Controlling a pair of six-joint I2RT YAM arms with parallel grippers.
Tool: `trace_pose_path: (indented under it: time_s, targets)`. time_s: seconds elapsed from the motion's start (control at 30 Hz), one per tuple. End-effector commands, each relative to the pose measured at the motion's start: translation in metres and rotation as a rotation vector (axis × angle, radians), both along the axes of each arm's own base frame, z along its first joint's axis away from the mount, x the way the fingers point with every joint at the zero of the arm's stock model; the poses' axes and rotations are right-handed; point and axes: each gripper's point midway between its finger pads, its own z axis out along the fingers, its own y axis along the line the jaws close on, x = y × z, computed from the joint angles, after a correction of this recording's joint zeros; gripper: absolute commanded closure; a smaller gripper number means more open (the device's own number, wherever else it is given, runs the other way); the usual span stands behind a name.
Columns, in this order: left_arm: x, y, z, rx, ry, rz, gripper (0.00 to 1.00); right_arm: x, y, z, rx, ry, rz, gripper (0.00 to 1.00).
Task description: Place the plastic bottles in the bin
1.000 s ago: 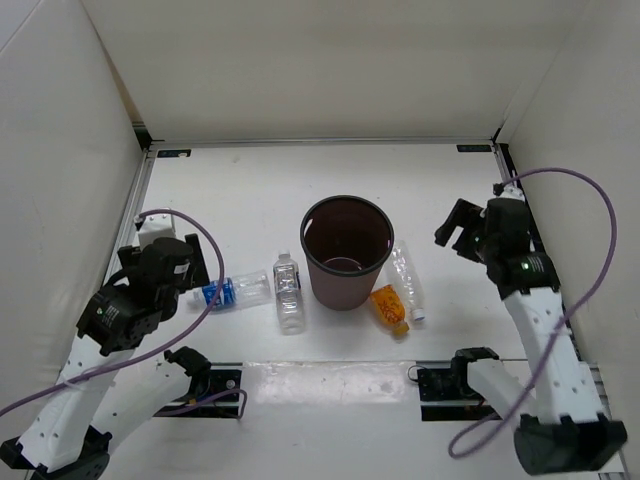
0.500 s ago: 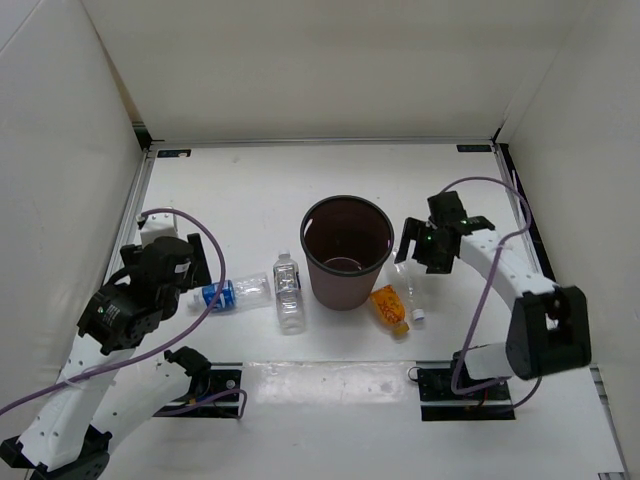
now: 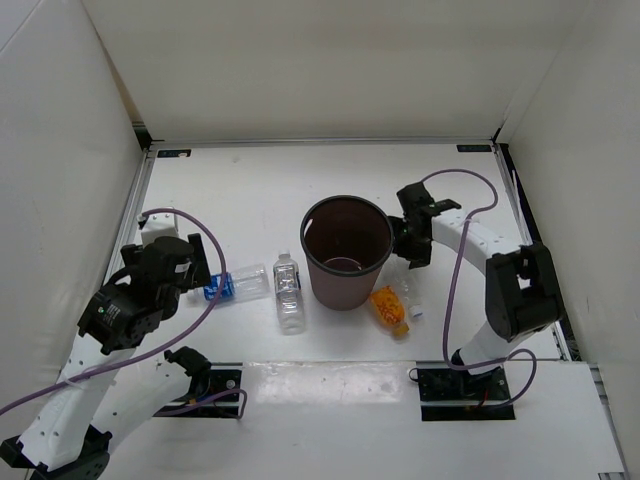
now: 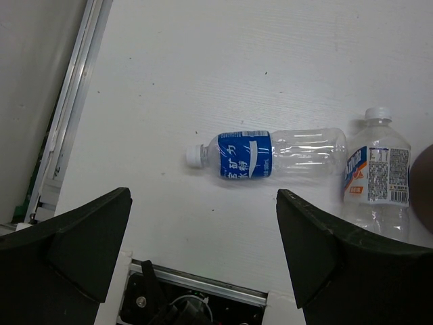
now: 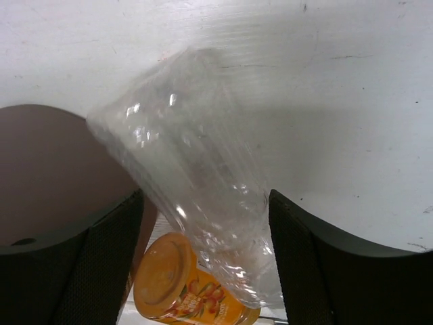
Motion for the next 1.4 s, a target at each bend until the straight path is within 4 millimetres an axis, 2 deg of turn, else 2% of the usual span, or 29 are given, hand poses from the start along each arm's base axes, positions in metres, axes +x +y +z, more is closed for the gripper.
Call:
trace_pose_path:
  time_s: [0.0, 0.1, 0.17, 0.23, 0.33, 0.43, 0.5, 0.6, 0.7, 0.77, 0.87, 0.97, 1.03, 1.13, 1.17, 1.2, 1.23, 1.3, 1.37]
  targets:
    - [0.002, -0.001, 0.000, -0.005, -0.006, -0.003, 0.00, 0.003, -0.005, 0.005, -0.056, 0.004, -0.027, 0.24]
    - [0.002, -0.001, 0.000, -0.005, -0.009, -0.002, 0.00, 0.000, -0.007, 0.001, -0.088, 0.030, -0.023, 0.28]
    - [0.002, -0.001, 0.000, -0.005, -0.010, -0.002, 0.00, 0.001, -0.010, 0.003, -0.122, 0.032, -0.013, 0.28]
    - [0.001, 0.000, 0.000, -0.005, -0.009, -0.002, 0.00, -0.004, -0.014, -0.002, -0.175, 0.061, 0.006, 0.28]
    - [0.001, 0.000, 0.001, -0.009, -0.015, -0.003, 0.00, 0.001, -0.012, -0.002, -0.206, 0.064, 0.028, 0.28]
    - [0.001, 0.000, 0.001, -0.007, -0.014, -0.002, 0.00, -0.003, -0.022, -0.005, -0.283, 0.108, 0.029, 0.28]
    - [0.001, 0.000, 0.001, -0.010, -0.016, -0.001, 0.00, 0.001, -0.019, -0.007, -0.310, 0.109, 0.050, 0.28]
    - [0.001, 0.000, 0.001, -0.011, -0.019, -0.006, 0.00, 0.000, -0.020, -0.005, -0.340, 0.125, 0.065, 0.32]
    - [0.001, 0.000, 0.001, -0.009, -0.016, -0.006, 0.00, 0.000, -0.022, -0.006, -0.382, 0.133, 0.078, 0.42]
    - [0.000, 0.000, 0.001, -0.011, -0.020, -0.008, 0.00, 0.000, -0.025, -0.008, -0.406, 0.145, 0.079, 0.54]
    - [0.000, 0.000, 0.002, -0.014, -0.021, -0.008, 0.00, -0.005, -0.027, -0.007, -0.445, 0.160, 0.087, 0.66]
    - [-0.001, 0.000, 0.002, -0.016, -0.027, -0.006, 0.00, -0.005, -0.037, -0.004, -0.522, 0.131, 0.080, 0.73]
    - [0.000, 0.000, 0.002, -0.014, -0.024, -0.008, 0.00, -0.011, -0.039, -0.007, -0.507, 0.135, 0.072, 0.76]
    - [-0.001, 0.000, 0.003, -0.017, -0.028, -0.005, 0.00, -0.012, -0.049, 0.006, -0.508, 0.093, 0.027, 0.80]
    - [0.000, -0.001, 0.002, -0.017, -0.023, -0.009, 0.00, -0.011, -0.054, 0.021, -0.483, 0.048, -0.002, 0.83]
    - [0.000, -0.001, 0.002, -0.016, -0.025, -0.011, 0.00, -0.012, -0.062, 0.025, -0.488, 0.049, -0.019, 0.84]
    - [-0.001, -0.001, 0.001, -0.016, -0.021, -0.010, 0.00, -0.009, -0.067, 0.039, -0.465, 0.007, -0.051, 0.86]
    - [0.000, -0.001, 0.001, -0.015, -0.020, -0.012, 0.00, -0.010, -0.076, 0.065, -0.420, -0.065, -0.097, 0.97]
    - [0.001, -0.001, 0.001, -0.015, -0.021, -0.012, 0.00, -0.010, -0.077, 0.081, -0.381, -0.115, -0.110, 1.00]
